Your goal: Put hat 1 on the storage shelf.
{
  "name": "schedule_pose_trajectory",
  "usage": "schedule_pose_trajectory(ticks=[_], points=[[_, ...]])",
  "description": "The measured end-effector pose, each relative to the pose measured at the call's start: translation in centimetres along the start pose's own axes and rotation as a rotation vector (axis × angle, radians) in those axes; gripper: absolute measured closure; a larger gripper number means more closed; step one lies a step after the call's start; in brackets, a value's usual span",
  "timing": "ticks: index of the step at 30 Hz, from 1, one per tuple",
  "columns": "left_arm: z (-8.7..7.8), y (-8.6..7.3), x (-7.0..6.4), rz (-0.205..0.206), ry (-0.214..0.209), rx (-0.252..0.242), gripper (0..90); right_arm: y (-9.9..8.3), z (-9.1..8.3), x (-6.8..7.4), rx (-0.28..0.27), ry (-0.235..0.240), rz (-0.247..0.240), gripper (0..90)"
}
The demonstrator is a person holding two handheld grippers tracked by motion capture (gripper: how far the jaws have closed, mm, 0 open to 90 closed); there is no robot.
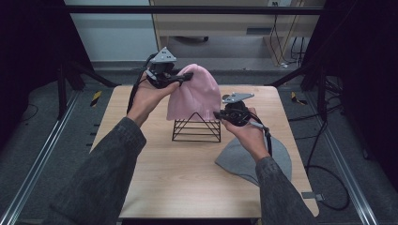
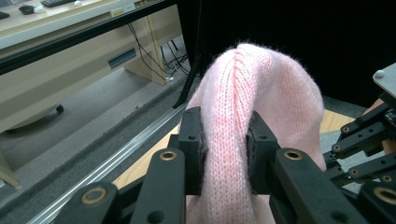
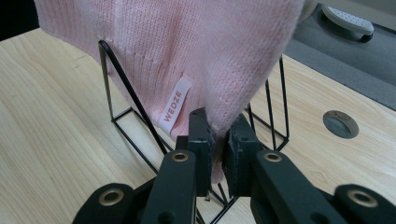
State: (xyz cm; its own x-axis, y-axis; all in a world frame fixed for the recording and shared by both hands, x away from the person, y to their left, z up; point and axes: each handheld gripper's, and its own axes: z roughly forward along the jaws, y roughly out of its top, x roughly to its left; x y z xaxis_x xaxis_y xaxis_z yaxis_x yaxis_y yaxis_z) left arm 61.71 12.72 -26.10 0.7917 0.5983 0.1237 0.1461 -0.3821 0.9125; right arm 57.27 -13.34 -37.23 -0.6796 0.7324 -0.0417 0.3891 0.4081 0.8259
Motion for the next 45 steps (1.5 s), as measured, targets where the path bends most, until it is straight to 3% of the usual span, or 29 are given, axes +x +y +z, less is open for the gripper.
schedule_pose_trajectory(ticks=[22, 35, 45], points=[[0.2, -1.2, -1.2, 0.024, -0.02, 0.032, 72.4, -1.1, 0.8, 0.0, 0.064, -0.017, -0.029, 81.2], [0.2, -1.8, -1.6, 0.025, -0.02, 0.033, 73.3, -1.3, 1.0, 0.0, 0.082, -0.017, -0.024, 76.3], [0.3, -2.1, -1.9, 0.018, -0.044, 0.039, 73.5, -1.3, 0.8, 0.1, 0.082, -0.018, -0.009, 74.2]])
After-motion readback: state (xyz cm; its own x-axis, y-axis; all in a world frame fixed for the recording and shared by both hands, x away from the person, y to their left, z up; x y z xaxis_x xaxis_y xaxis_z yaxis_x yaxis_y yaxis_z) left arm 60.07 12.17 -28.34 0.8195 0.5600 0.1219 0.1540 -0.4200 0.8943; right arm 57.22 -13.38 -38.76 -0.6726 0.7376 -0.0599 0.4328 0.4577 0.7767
